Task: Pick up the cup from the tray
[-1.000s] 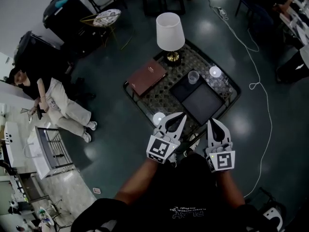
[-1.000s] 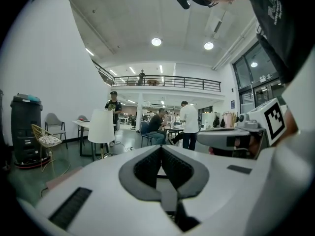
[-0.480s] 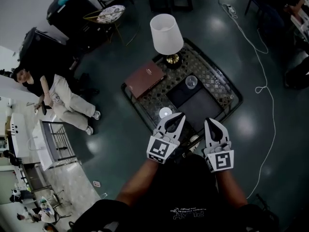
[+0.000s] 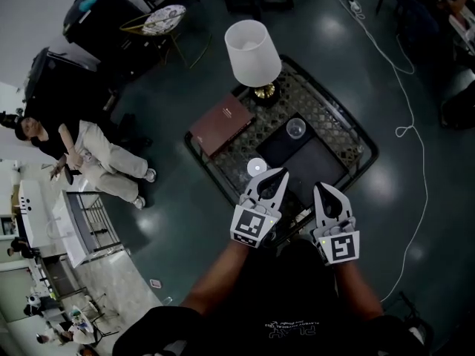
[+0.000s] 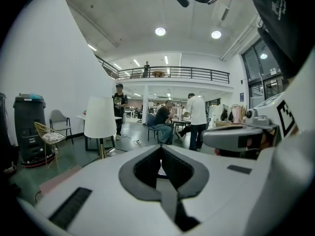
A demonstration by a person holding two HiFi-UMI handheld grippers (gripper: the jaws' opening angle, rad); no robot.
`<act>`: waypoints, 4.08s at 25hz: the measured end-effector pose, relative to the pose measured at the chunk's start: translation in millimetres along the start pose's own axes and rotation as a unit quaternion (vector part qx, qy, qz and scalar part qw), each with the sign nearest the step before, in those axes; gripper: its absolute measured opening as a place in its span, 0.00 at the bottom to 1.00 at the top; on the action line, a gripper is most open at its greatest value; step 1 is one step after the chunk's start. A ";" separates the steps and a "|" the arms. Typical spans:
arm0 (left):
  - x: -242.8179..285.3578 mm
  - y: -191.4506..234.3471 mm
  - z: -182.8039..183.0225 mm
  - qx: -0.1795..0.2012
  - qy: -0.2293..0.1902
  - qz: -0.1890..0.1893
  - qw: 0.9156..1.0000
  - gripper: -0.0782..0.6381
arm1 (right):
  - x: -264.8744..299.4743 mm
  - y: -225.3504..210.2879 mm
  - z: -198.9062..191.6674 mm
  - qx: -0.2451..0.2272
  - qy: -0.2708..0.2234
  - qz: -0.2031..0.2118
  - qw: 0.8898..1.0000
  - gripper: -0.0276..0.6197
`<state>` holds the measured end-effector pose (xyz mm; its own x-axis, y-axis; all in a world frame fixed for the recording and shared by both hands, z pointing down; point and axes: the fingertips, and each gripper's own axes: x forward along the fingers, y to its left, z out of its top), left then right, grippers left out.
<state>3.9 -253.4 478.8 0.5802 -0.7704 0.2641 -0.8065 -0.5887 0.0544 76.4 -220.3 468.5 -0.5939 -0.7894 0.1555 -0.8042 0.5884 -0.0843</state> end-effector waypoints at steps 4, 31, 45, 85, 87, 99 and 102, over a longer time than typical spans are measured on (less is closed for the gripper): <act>7.8 8.0 -15.0 -0.003 0.009 -0.008 1.000 0.12 | 16.3 5.4 -2.0 0.006 -0.013 -0.003 1.000 0.05; 108.0 55.0 -109.6 0.015 0.078 0.018 0.997 0.46 | 42.1 -34.1 -52.0 0.041 0.053 -0.053 0.996 0.05; 160.7 81.8 -158.9 0.027 0.152 0.032 0.988 0.60 | 42.0 -45.2 -73.5 0.051 0.065 -0.051 0.995 0.05; 208.1 94.4 -175.3 0.035 0.159 0.031 0.986 0.52 | 60.4 -45.3 -155.9 0.051 0.139 -0.044 0.988 0.05; 204.8 96.9 -169.6 0.035 0.151 0.036 0.987 0.51 | 61.8 -44.0 -153.2 0.054 0.131 -0.044 0.989 0.05; 163.6 92.2 -137.1 0.038 0.119 0.045 0.991 0.51 | 64.5 -34.5 -127.7 0.047 0.105 -0.049 0.992 0.05; 142.9 86.2 -127.2 0.044 0.110 0.046 0.992 0.51 | 64.5 -34.8 -120.3 0.044 0.095 -0.058 0.993 0.05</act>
<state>2.9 -383.1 643.7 0.4576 -0.7562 0.4677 -0.8368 -0.5442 -0.0611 69.1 -270.7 599.9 -0.4886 -0.7983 0.3520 -0.8708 0.4713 -0.1399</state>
